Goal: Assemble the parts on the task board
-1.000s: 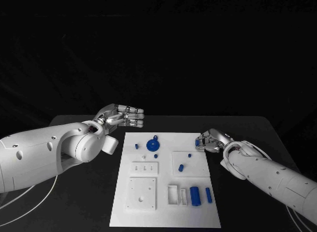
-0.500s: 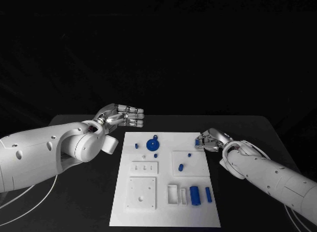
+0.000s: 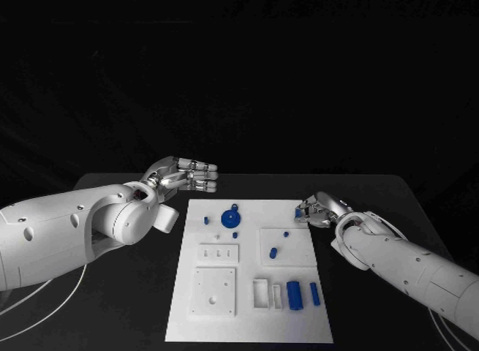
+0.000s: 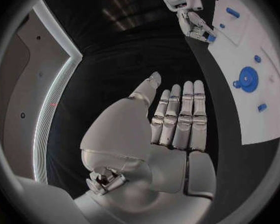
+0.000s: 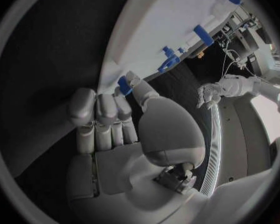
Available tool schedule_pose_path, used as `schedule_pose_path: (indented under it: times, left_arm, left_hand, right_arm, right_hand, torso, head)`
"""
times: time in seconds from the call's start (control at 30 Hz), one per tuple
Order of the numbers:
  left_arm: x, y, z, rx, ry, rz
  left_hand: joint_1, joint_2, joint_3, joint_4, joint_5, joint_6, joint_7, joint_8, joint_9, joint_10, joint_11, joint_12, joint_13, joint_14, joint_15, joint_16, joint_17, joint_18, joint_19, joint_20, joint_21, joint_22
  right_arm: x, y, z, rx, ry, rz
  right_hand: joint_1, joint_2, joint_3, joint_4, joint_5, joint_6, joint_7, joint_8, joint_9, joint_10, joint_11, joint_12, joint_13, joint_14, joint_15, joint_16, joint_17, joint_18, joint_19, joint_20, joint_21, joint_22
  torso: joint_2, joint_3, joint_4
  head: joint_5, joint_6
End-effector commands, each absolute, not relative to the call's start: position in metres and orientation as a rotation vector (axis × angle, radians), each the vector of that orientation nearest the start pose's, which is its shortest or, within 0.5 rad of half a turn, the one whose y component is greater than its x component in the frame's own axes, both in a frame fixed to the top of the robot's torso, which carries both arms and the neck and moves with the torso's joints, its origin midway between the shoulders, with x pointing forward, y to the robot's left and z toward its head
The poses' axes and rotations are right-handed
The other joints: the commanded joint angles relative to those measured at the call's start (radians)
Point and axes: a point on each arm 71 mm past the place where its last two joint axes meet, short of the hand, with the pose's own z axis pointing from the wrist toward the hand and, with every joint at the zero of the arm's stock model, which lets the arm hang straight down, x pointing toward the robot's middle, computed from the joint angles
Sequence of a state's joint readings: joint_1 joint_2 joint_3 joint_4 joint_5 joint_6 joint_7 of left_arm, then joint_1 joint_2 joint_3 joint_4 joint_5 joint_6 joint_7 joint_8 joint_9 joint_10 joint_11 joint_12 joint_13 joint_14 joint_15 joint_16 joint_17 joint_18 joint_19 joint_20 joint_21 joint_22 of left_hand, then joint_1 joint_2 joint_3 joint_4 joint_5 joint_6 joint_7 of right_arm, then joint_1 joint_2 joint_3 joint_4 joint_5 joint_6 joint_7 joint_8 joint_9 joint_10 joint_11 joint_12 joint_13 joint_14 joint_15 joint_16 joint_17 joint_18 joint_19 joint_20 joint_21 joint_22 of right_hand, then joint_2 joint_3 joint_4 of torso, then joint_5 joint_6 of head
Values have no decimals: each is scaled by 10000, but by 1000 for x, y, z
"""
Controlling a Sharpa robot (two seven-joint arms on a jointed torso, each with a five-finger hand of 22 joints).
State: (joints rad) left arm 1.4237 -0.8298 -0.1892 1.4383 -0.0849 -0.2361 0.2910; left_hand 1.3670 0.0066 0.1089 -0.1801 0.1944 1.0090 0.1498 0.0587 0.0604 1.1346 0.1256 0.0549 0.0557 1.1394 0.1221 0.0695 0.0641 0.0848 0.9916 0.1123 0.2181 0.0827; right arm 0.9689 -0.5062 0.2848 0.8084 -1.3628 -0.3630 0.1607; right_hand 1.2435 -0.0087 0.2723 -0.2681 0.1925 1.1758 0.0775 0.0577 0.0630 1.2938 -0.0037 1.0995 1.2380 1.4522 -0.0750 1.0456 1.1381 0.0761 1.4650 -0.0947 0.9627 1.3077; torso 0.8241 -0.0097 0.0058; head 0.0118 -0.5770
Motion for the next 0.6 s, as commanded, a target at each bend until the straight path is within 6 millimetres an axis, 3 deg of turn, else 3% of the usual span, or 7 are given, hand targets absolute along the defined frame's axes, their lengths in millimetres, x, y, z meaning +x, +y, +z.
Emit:
schedule_pose_path:
  times: [0.03,0.27,0.4,0.6]
  left_arm:
    - [521,223,-129,-8937,15405,-14465]
    - [521,224,-130,-8887,15521,-14301]
    - [523,221,-132,-8759,15959,-14036]
    - [531,212,-139,-8594,16861,-12996]
  left_hand:
    - [-80,-11,52,-4,49,-22,8,35,16,-17,13,38,15,82,-24,21,21,-66,-16,-65,84,20]
    - [-75,-1,76,6,30,37,-27,39,20,377,-150,46,18,879,-363,403,70,-145,382,-405,574,281]
    - [-129,-4,39,50,11,77,-50,32,17,555,-226,37,21,1164,-553,931,88,-306,304,-675,1301,780]
    - [-405,-9,-254,448,-141,268,-215,62,32,1333,-557,55,28,2271,-1090,2380,803,-315,965,-1130,2369,1428]
  right_arm:
    - [567,-251,-259,2355,15483,6155]
    - [564,-242,-248,2220,15311,6425]
    - [562,-233,-241,2072,15287,6594]
    - [555,-211,-228,1624,15350,6630]
  right_hand:
    - [-35,40,127,6,-82,117,-24,46,23,1,-105,39,11,10,-78,44,12,-63,2,-55,68,1198]
    - [-34,41,265,31,-155,292,-68,52,35,30,-133,48,24,20,-96,78,56,-63,7,-68,86,1200]
    - [-29,47,273,31,-164,296,-69,50,34,26,-134,41,20,20,-98,81,59,-62,5,-70,79,1198]
    - [-43,24,314,73,-386,325,-83,50,34,49,-143,49,35,27,-102,117,111,-61,18,-78,76,1194]
  torso:
    - [-12,1,-17]
    - [-41,13,-76]
    - [-140,22,-172]
    - [-327,11,-323]
  head:
    - [10,17]
    - [21,79]
    - [73,92]
    - [184,68]
